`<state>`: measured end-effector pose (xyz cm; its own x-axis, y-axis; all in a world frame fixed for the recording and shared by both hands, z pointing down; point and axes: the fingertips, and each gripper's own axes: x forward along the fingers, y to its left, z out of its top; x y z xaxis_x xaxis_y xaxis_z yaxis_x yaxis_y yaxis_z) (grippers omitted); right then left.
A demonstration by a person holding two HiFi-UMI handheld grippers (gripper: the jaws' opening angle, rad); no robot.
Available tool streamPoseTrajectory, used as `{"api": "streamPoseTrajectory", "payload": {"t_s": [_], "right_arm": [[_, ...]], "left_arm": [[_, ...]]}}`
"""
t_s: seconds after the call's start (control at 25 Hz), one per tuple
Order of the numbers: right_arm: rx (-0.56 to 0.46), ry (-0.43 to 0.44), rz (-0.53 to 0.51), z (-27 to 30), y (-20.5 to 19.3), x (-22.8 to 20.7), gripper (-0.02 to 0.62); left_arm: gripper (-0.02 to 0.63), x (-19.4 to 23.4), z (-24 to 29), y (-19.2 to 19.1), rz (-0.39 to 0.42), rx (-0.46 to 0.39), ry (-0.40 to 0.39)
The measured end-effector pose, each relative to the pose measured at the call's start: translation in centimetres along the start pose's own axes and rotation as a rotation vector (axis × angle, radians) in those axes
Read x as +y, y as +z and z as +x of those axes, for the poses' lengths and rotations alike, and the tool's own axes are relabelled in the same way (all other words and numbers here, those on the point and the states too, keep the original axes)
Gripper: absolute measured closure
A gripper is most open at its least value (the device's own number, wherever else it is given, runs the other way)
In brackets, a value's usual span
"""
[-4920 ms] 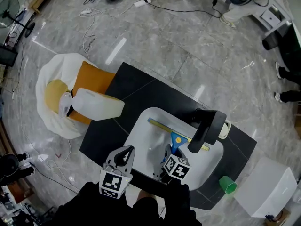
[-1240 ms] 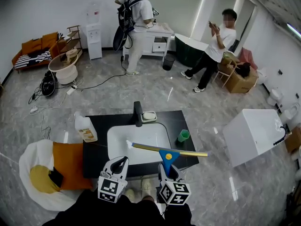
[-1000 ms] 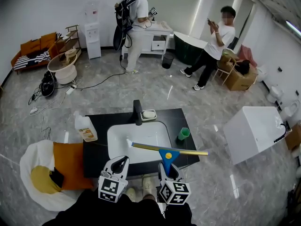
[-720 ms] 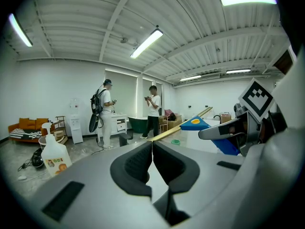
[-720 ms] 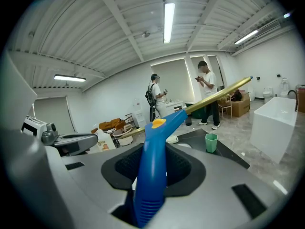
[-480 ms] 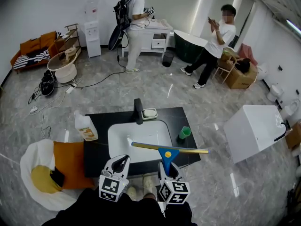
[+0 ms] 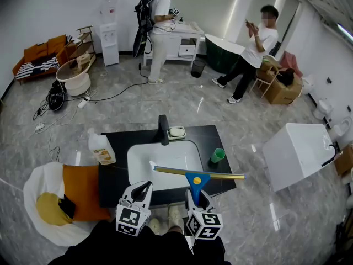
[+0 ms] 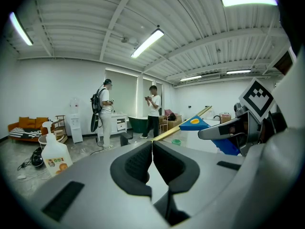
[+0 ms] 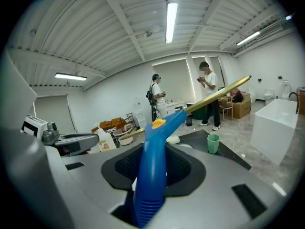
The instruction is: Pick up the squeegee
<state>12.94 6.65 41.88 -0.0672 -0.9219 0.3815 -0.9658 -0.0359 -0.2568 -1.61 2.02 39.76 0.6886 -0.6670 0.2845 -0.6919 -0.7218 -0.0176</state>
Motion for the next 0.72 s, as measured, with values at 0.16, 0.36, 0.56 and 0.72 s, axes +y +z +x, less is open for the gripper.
{"api": "streamPoseTrajectory", "payload": {"t_s": [0.16, 0.36, 0.56, 0.72], "right_arm": [[0.000, 0.000, 0.004, 0.03, 0.06, 0.08, 0.456], [-0.003, -0.004, 0.009, 0.20, -0.09, 0.06, 0.456], [-0.002, -0.001, 0.012, 0.31, -0.25, 0.22, 0.456], [-0.003, 0.000, 0.014, 0.19, -0.35, 0.31, 0.456]], "left_arm": [[0.580, 0.07, 0.00, 0.06, -0.002, 0.000, -0.003], [0.580, 0.32, 0.04, -0.14, -0.001, -0.004, -0.003], [0.580, 0.44, 0.01, -0.26, -0.001, -0.004, -0.004], [0.580, 0.36, -0.11, -0.36, -0.001, -0.003, -0.005]]}}
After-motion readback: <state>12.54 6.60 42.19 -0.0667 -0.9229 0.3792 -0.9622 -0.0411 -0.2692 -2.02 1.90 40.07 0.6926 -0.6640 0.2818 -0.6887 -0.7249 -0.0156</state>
